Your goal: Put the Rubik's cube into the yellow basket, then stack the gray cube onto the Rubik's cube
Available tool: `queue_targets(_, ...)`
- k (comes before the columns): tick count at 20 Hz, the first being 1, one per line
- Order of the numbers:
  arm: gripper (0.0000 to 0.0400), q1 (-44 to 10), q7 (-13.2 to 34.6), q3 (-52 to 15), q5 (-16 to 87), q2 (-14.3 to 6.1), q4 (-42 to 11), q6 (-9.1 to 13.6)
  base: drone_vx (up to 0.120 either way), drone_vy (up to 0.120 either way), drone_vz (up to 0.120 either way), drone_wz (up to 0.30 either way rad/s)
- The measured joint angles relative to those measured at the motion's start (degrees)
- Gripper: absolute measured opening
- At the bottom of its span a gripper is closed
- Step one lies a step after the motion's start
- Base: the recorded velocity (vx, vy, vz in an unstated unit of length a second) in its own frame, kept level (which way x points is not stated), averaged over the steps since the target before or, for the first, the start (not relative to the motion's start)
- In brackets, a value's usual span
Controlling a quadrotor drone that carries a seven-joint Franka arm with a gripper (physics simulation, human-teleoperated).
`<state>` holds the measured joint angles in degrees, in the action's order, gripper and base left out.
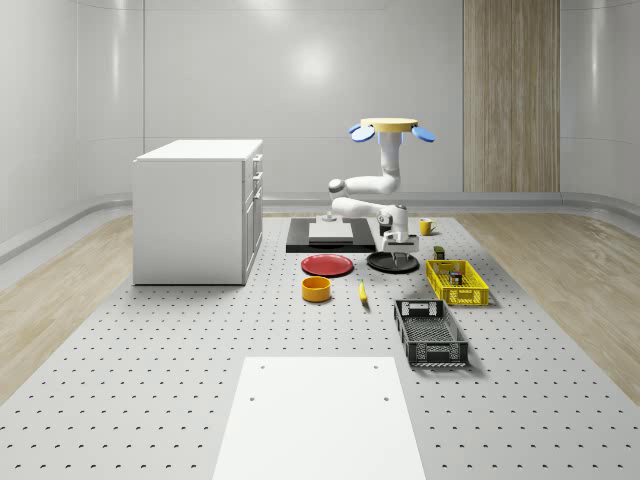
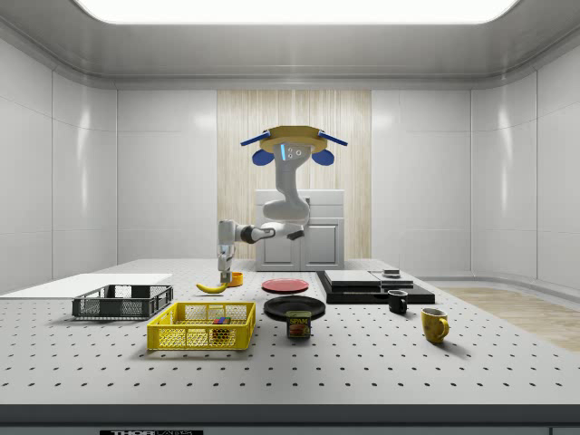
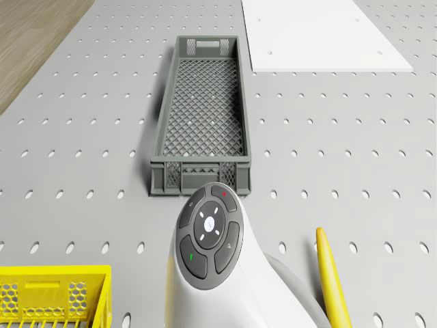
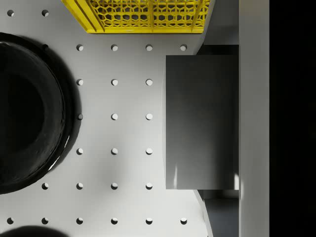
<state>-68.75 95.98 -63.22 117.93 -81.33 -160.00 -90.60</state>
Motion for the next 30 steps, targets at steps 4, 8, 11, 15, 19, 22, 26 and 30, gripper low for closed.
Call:
queue_targets(4, 0.0250, 0.0, 0.0, -0.1, -0.1, 0.0, 0.0, 0.0, -0.120, 0.120, 0.000, 0.000)
queue_targets(8, 0.0250, 0.0, 0.0, -0.1, -0.1, 0.0, 0.0, 0.0, -0.010, 0.120, 0.000, 0.000)
queue_targets(11, 0.0250, 0.0, 0.0, -0.1, -0.1, 0.0, 0.0, 0.0, 0.000, 0.120, 0.000, 0.000)
queue_targets(15, 0.0250, 0.0, 0.0, -0.1, -0.1, 0.0, 0.0, 0.0, 0.000, 0.120, 0.000, 0.000)
queue_targets(19, 0.0250, 0.0, 0.0, -0.1, -0.1, 0.0, 0.0, 0.0, 0.000, 0.120, 0.000, 0.000)
queue_targets(22, 0.0250, 0.0, 0.0, -0.1, -0.1, 0.0, 0.0, 0.0, 0.000, 0.120, 0.000, 0.000)
queue_targets(26, 0.0250, 0.0, 0.0, -0.1, -0.1, 0.0, 0.0, 0.0, -0.050, 0.120, 0.000, 0.000)
queue_targets(30, 0.0250, 0.0, 0.0, -0.1, -0.1, 0.0, 0.0, 0.0, -0.100, 0.120, 0.000, 0.000)
